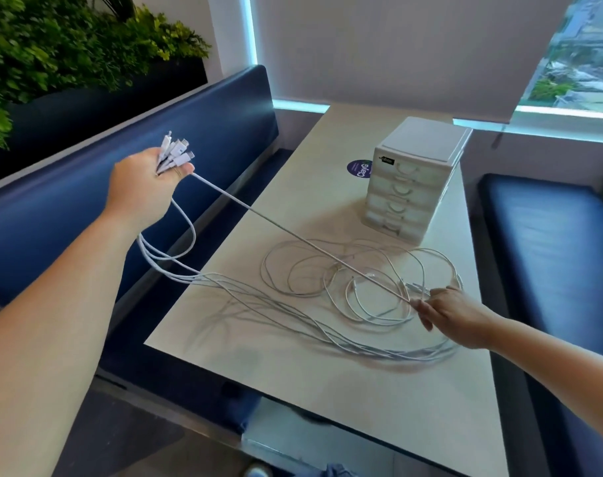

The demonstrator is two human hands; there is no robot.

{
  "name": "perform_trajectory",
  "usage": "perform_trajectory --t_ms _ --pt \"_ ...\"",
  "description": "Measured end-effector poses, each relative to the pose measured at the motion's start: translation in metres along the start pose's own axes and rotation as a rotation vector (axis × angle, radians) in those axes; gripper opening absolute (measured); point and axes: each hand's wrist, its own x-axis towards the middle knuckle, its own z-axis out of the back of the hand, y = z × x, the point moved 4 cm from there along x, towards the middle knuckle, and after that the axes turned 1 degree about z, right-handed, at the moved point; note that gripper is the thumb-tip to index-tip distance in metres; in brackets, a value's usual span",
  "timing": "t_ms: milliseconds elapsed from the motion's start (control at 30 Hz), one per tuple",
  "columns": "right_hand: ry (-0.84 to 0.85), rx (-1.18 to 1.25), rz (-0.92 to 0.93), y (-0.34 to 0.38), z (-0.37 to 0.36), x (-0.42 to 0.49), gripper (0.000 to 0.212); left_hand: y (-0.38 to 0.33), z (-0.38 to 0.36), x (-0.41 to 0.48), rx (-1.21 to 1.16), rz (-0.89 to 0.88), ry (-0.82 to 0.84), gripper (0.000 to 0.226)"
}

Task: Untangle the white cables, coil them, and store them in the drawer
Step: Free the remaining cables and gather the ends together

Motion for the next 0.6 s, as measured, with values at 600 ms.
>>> perform_trajectory --t_ms 600 --pt "0.047 -0.566 -0.035 -0.046 0.027 0.012 0.027 0.021 0.01 0.004 -0.471 0.118 0.065 0.035"
